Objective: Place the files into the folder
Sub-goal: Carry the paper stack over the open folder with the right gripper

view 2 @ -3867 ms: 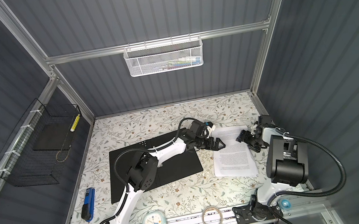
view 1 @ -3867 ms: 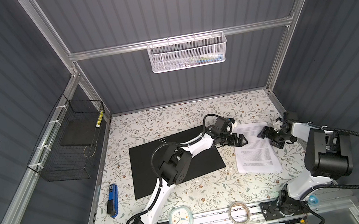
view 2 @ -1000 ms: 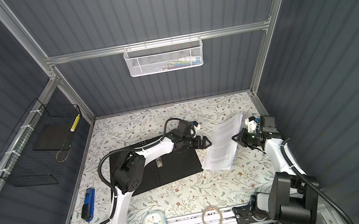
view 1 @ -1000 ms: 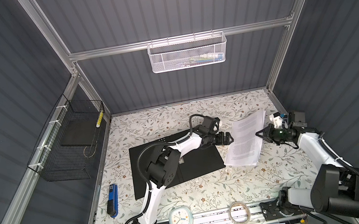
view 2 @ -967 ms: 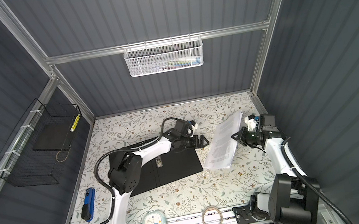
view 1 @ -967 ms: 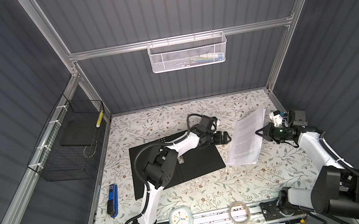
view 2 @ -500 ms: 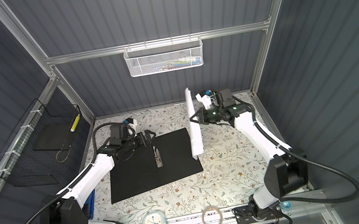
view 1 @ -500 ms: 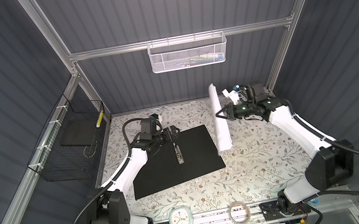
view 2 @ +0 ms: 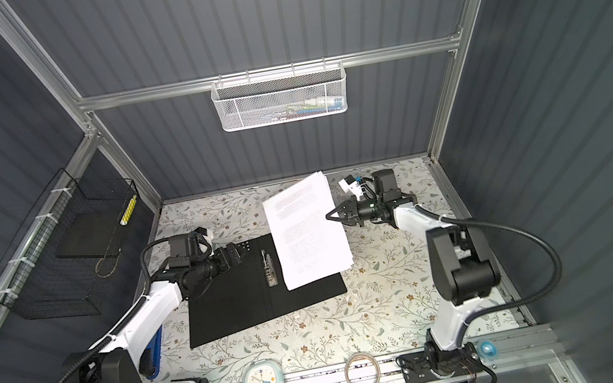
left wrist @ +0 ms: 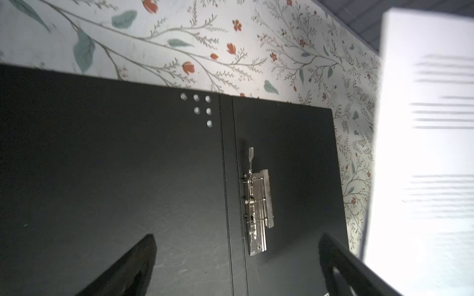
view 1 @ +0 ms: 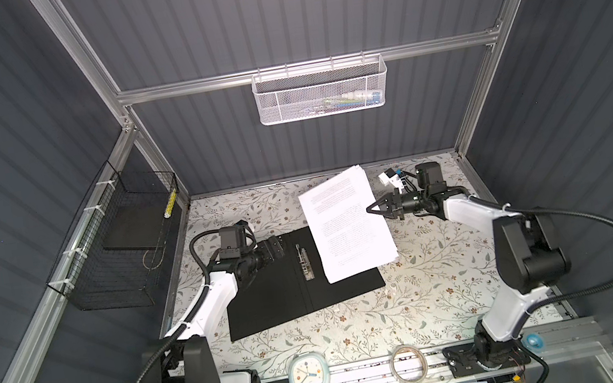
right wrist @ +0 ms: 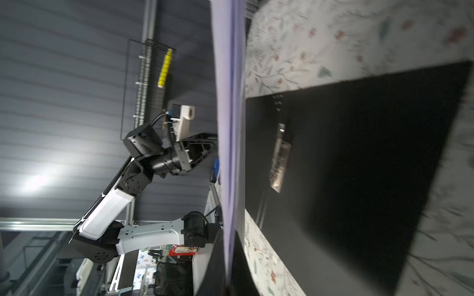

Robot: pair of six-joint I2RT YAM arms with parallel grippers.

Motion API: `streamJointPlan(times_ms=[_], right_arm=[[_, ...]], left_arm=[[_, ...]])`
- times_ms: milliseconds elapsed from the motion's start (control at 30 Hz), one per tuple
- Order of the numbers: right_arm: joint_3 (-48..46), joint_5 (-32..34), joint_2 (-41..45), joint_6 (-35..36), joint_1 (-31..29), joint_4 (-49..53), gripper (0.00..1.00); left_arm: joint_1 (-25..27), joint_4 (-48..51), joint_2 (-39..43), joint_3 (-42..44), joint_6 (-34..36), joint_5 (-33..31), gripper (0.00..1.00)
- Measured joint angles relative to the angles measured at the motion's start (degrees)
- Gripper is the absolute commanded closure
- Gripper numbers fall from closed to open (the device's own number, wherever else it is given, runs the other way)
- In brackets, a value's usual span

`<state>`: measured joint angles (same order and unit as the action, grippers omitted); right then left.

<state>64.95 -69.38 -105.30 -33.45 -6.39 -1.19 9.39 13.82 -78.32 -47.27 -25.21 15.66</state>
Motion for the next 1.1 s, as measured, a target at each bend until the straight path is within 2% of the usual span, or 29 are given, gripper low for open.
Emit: streamJointPlan(times_ms=[133,400,667,767,1100], right_arm=[[3.1,3.2,-7.7,9.1,0.2,11.3,1.0],[8.6,8.0,-8.1,16.9,-1.0,19.4,1.0],[8.7,11.9,-8.2,17.0,-3.0,19.7,1.0],[8.7,13.6,-8.2,16.8,-4.3,19.5,1.0],[8.9,15.8,-8.6,14.3,-7.0,17.9,1.0]], left_arm=[[1.4,-2.8,-0.1,5.4,-0.2,0.0,0.01],[3.6,-10.6,-2.4,10.4,-2.3,1.3,0.01],[9.6,-20.0,-6.1,10.6,-4.5,3.3,0.01],[11.1,-20.5,-8.5,10.0,-4.6,4.3,0.01],[11.1,-18.6,-10.7,7.2,-4.1,3.9,0.01]])
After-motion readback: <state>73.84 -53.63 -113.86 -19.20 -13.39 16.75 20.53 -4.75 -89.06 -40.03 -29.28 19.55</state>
